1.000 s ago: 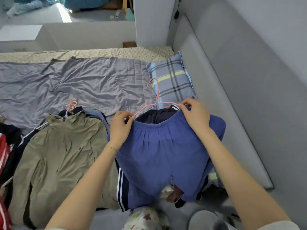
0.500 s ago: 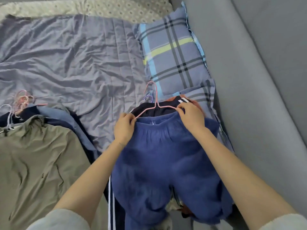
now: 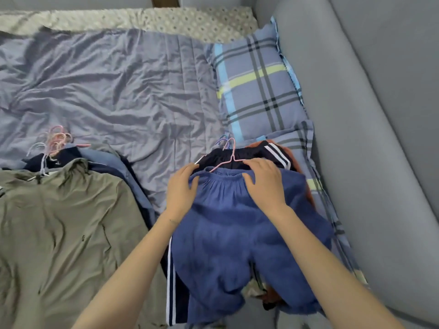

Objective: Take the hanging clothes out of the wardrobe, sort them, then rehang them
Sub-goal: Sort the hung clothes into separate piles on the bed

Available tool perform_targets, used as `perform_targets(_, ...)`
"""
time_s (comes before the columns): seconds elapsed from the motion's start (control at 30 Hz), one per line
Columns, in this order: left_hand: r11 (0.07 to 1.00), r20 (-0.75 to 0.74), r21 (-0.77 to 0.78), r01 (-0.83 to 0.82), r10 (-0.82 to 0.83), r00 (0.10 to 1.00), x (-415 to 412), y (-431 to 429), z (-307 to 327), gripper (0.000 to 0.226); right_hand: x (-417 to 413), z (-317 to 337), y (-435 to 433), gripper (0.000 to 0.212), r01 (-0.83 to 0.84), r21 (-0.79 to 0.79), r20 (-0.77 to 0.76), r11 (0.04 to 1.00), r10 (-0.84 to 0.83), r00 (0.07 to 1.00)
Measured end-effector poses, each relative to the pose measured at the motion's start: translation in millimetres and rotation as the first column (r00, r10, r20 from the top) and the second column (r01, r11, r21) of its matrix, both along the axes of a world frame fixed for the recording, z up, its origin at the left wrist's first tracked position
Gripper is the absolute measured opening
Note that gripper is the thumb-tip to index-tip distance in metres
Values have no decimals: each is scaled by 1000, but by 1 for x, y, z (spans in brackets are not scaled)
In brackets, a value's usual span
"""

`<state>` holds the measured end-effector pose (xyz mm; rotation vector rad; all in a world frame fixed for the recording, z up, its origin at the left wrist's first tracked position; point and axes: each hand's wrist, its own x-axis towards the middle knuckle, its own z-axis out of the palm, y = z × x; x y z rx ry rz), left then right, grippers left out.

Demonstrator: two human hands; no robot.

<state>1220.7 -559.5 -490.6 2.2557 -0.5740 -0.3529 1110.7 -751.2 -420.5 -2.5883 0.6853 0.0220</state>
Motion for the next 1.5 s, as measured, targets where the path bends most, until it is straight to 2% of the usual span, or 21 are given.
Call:
perform_targets(0.17,999,95,-27,-27,30,995,-45,66,63,34,-45,55,74,41,-29,45,79,999,25,997)
perform_targets(0.3,993,115,-81,-82,91,989,-99,126,111,34,-92,90,133,45,-17,62,103,998,10,995)
perform_targets(0.6,989,225,46,-139,125,966,-204,274,193,38,-186,148,263,49,-74,112,166,991,55,985)
perform_targets(0.8,968,241,20,-249,237,941,-237,335,223,38,-213,173,324,49,-125,158,204,979,91,975)
perform_targets(1.2,923,208,52,-381,363,908,-223,420,225,44,-174,170,402,49,-261,176,199,949,225,954)
perform_targets(1.5,911,146,65,-407,395,907,-128,482,188,45,-64,147,457,50,-286,151,149,946,264,953)
